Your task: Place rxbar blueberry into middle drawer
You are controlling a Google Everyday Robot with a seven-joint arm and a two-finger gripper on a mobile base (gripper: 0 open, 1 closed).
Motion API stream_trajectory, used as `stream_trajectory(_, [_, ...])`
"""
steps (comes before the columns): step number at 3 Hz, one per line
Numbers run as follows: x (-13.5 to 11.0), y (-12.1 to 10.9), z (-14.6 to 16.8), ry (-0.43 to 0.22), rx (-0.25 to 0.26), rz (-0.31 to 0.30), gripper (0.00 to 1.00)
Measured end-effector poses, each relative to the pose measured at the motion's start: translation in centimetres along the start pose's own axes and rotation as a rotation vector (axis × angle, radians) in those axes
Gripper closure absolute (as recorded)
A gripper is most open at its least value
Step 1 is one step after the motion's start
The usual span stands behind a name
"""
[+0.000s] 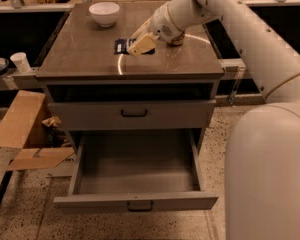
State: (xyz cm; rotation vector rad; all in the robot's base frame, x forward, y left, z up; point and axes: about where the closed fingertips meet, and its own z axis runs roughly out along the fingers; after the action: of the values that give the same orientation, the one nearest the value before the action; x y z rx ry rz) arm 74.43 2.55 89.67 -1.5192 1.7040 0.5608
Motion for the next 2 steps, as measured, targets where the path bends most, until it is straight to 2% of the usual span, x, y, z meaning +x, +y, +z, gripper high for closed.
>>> stream_trajectory(1, [-0.88, 4.2, 1.04, -0.043, -0.088, -0.008, 1.0])
stream_trajectory(2, [-0.87, 4.21, 1.04, -0.042, -0.088, -0.008, 1.0])
